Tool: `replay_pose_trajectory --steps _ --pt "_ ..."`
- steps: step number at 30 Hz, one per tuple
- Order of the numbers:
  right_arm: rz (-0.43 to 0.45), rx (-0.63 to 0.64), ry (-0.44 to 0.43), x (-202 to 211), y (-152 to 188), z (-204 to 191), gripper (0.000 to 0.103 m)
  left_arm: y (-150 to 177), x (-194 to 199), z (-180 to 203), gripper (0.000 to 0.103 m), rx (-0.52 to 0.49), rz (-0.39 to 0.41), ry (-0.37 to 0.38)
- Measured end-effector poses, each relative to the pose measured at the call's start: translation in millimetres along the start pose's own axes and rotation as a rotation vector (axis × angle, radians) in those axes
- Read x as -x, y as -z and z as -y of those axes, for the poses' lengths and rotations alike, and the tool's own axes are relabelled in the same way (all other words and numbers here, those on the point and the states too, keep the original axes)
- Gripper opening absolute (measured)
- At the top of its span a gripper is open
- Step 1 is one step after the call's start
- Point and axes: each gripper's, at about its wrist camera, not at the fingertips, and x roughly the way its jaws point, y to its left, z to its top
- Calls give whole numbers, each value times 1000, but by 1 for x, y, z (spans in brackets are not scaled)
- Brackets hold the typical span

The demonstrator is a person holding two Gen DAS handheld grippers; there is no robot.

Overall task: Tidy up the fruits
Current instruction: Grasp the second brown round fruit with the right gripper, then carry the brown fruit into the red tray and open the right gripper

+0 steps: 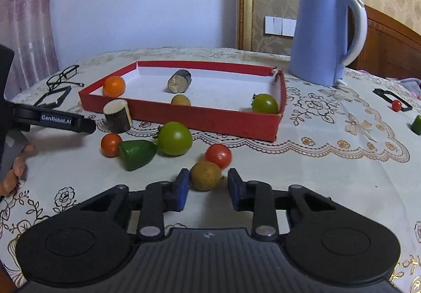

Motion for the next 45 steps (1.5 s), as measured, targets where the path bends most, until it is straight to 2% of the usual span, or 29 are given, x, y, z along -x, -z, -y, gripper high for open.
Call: replay_pose_trajectory --steps 7,10,15,21,27,33,41,45 --pt "10 -30 -20 3 0 5 27 0 0 -1 103 0 0 0" --pt "43 -47 -25 10 -3 10 27 0 0 -1 103 0 0 0" --pt "103 -61 5 10 -24 22 27 0 0 0 103 0 0 0" --pt "110 -31 46 -24 -57 25 27 0 1 1 103 0 0 0" --pt "42 -30 53 -74 -85 29 27 0 0 0 103 0 0 0" --pt "-42 -33 47 -113 -90 30 27 0 0 1 103 0 0 0" --pt "-52 -36 28 -118 -86 30 28 0 0 0 103 0 0 1" --pt "-60 -50 -12 -111 -85 32 38 0 0 0 103 1 0 1"
